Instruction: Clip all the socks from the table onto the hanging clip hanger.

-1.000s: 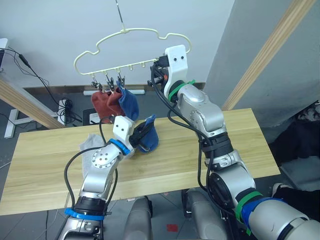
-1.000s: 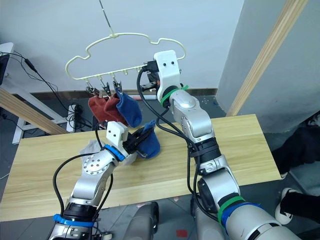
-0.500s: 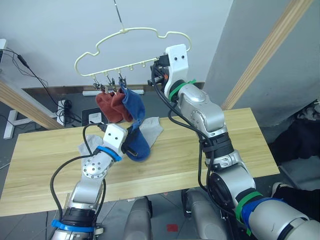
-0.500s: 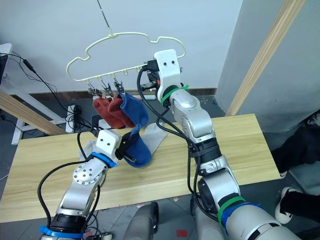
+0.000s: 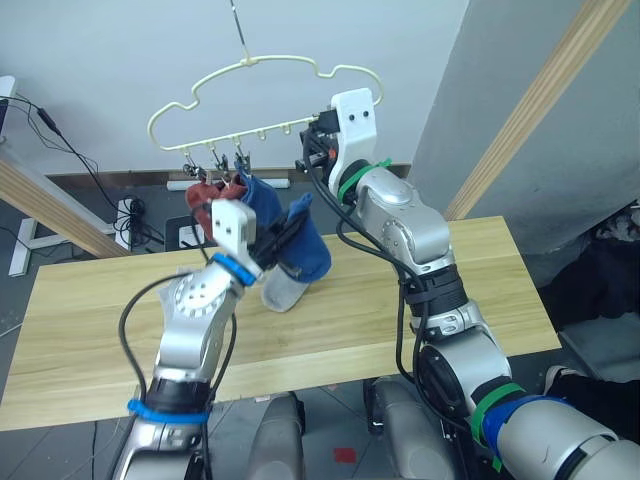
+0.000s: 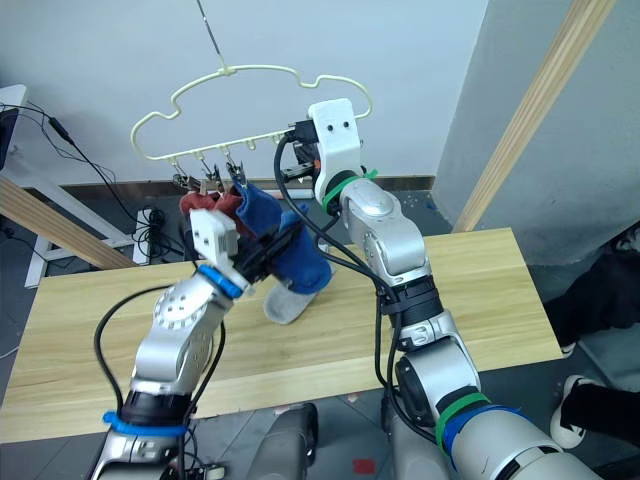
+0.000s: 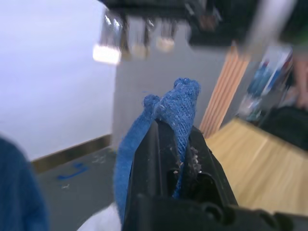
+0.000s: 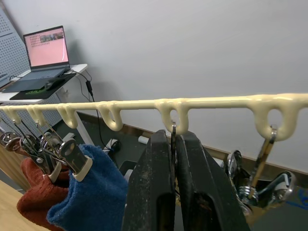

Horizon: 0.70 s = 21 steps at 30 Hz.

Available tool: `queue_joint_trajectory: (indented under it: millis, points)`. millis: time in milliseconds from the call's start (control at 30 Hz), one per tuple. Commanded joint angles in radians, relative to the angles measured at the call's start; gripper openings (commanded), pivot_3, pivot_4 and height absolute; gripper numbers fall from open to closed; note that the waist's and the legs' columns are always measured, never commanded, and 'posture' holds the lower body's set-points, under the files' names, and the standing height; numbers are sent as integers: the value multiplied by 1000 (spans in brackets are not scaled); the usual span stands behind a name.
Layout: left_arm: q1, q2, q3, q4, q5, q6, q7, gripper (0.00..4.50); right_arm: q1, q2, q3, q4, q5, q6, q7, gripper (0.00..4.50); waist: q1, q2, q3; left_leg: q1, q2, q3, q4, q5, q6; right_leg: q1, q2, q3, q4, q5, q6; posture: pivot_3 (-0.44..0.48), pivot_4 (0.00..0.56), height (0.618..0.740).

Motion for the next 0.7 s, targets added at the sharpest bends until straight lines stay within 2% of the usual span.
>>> queue_joint_trajectory:
  millis: [33, 300, 500, 700]
  points:
    - [-71, -8, 37, 16, -73, 83, -6, 47, -13, 13, 5, -36, 21, -5, 8, 0, -2, 0, 0, 0, 0, 0, 0, 0, 0, 0, 0, 0, 0, 0, 0, -76, 345, 740]
    - [-157, 10, 31, 123, -56, 123, -27, 47, -6, 16, 8, -49, 25, 4, 8, 0, -5, 0, 0, 0, 0, 0, -1, -1, 2, 0, 0, 0, 0, 0, 0, -84, 340, 740]
    - [-210, 14, 18, 227, 4, 96, -23, 47, -5, 18, 7, -54, 29, 9, 5, 0, -5, 0, 0, 0, 0, 0, 0, -1, 1, 0, 0, 0, 0, 0, 0, -90, 339, 740]
    - [-255, 0, 28, 269, 9, 84, -31, 47, -3, 19, 8, -55, 34, 16, 6, 0, -5, 0, 0, -1, 0, 0, -1, -1, 2, 0, 0, 0, -1, 0, 0, -91, 338, 740]
